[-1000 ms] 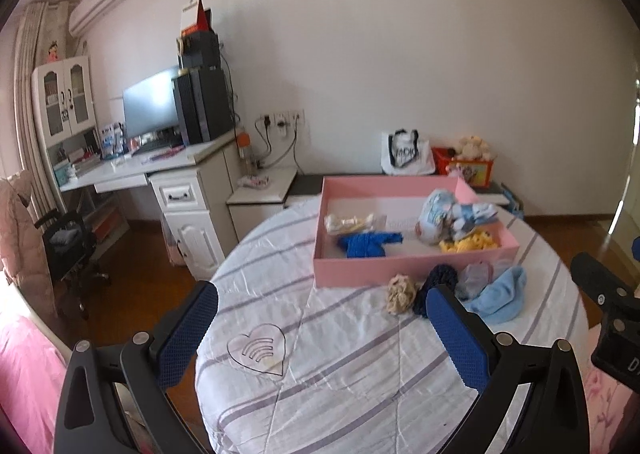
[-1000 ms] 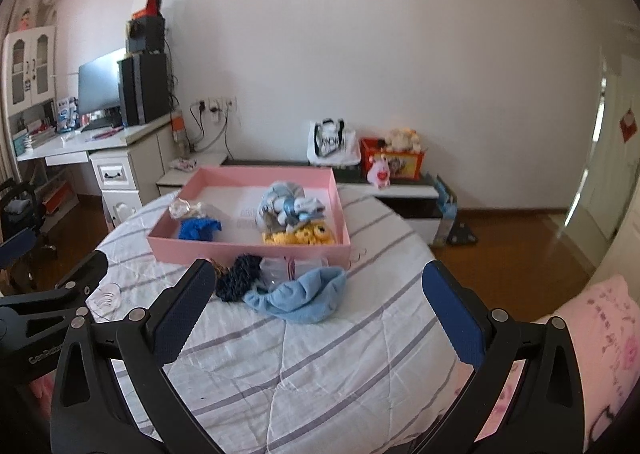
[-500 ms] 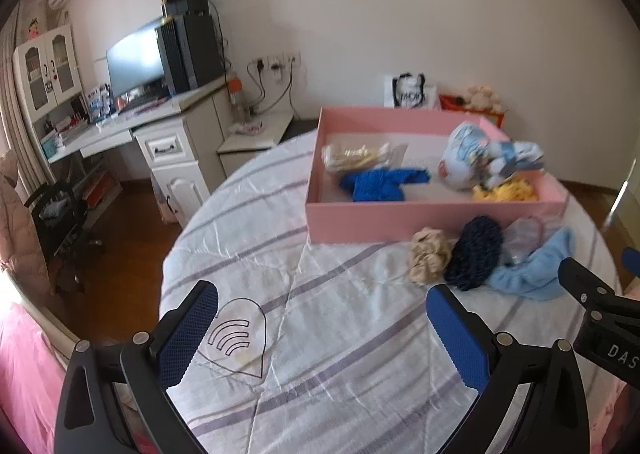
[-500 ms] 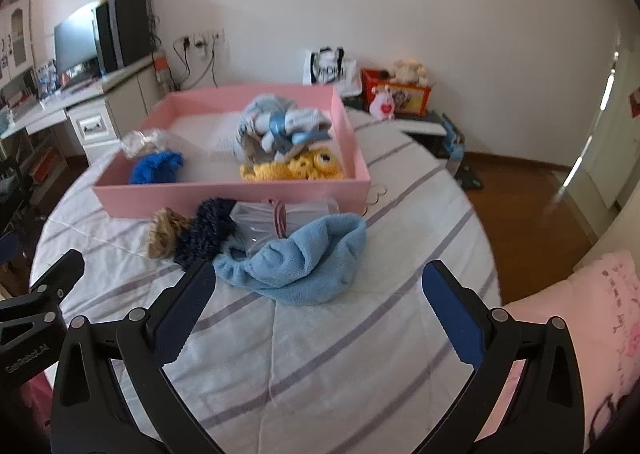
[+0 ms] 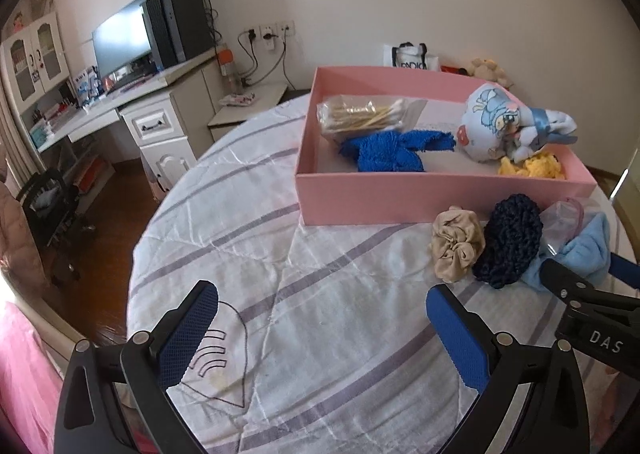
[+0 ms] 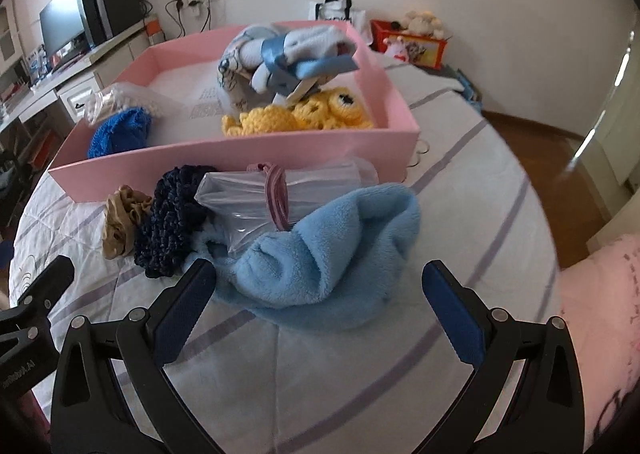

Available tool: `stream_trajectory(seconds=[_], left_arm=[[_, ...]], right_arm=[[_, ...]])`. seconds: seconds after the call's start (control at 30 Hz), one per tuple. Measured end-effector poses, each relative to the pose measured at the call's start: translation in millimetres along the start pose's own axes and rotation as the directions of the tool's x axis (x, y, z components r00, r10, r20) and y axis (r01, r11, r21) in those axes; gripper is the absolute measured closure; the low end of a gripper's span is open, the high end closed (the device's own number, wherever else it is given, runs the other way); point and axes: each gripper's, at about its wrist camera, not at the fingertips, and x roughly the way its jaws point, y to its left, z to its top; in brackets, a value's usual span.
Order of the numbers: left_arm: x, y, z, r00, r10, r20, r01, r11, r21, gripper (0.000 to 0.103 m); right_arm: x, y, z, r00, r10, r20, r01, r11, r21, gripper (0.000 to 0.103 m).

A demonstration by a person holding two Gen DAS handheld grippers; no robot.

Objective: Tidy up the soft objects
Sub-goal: 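Reach the right tool to the light-blue fleece towel and grasp it, then grasp the beige scrunchie with the left tool while the right lifts the towel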

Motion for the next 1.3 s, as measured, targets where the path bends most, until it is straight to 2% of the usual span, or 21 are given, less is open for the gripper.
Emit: stream_trajectory(seconds=[0.07,0.13,0.2,0.3,0.6,0.77,0.9,1.2,1.3], left_arm=[[5,1,1,1.0,-0.017,-0.015,0.017,1.0,-0.006,0.0],[8,1,2,0.999,-0.029,-0.023,0.029,1.0,-0.008,0.0],[10,1,4,0.999,-0.033,-0.026,0.033,0.999,-0.006,0.0],[12,-1,7,0.999,-0.034,-0.028,0.034,0.999,-0.002,0.0],[10,-17,13,0.997,-0.069,-0.033,0.07,0.997,0.027,0.0],[9,-24,16,0.996,-0.088,-0.03,0.089,0.996,0.032,0.0],[13,-26,20,0.994,-0.103,-0.041,0.104,0.994,0.023,0.0],[19,-33,30,0.994,-0.101,-0.033,0.102,0.995,0.019,0.0],[28,-37,32,0.993,-0.106,-0.048,0.107,0.994,0.023,0.0]], right_arm=[[3,-1,0,1.0,0.006,0.005,-0.006,1.0,0.007,0.003],[4,-2,-1,1.0,0.025,0.005,-0.025,1.0,0.005,0.014],[5,-1,0,0.998,0.059,0.002,-0.059,0.998,0.005,0.034],[3,0,0,0.995,0.101,0.013,-0.101,0.995,-0.013,0.054],[-8,-12,1,0.988,0.155,0.009,-0.155,0.988,0.011,0.08],[-25,-24,4,0.987,0.15,0.054,-0.151,0.988,0.016,0.087],[-41,-36,6,0.981,0.169,0.092,-0.174,0.984,0.044,0.087],[-73,-67,16,0.976,0.073,0.207,-0.096,0.99,0.106,0.087],[-67,-75,20,0.978,0.024,0.206,-0.05,0.991,0.126,0.087]])
